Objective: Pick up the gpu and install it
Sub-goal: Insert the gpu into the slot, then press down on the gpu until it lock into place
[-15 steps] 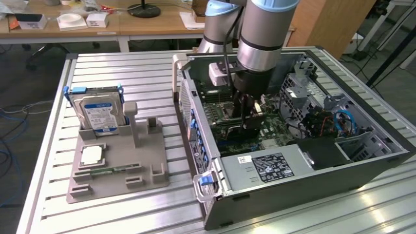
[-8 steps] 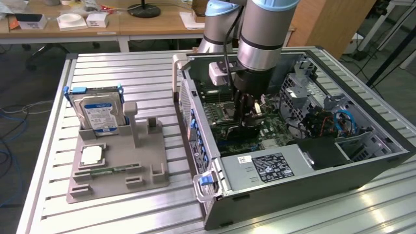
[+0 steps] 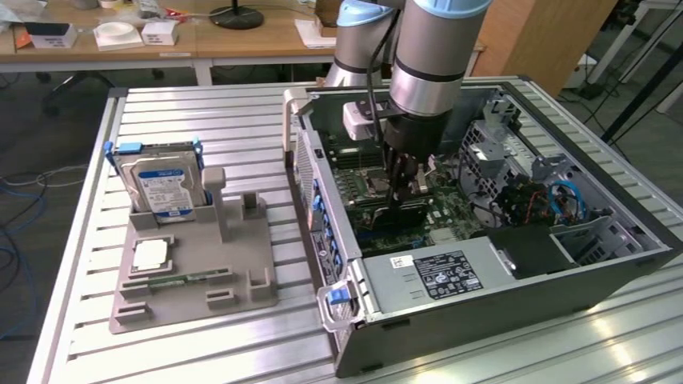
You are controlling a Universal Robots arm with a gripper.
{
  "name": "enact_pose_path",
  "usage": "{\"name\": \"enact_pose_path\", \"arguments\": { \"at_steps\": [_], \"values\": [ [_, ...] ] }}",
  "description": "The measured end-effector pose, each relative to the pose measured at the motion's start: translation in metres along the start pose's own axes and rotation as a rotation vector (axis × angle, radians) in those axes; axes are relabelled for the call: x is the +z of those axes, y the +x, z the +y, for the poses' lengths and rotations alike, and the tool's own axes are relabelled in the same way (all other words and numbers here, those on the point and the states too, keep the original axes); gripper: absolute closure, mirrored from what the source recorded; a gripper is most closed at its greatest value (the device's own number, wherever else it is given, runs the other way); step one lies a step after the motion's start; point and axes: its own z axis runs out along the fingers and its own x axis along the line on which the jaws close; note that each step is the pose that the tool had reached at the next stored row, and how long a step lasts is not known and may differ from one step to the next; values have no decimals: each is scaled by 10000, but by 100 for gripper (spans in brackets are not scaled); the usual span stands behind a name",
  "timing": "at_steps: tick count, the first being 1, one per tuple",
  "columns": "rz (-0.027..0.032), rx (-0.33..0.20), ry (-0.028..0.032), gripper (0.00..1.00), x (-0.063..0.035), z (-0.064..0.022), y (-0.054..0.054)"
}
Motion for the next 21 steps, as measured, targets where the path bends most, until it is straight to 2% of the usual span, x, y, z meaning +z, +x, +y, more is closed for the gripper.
{"name": "enact_pose_path", "arguments": {
  "at_steps": [1, 17, 21],
  "values": [
    [-1, 0, 0, 89, 0, 0, 0],
    [4, 1, -1, 89, -6, 14, 1],
    [1, 2, 1, 89, -100, 46, 2]
  ]
}}
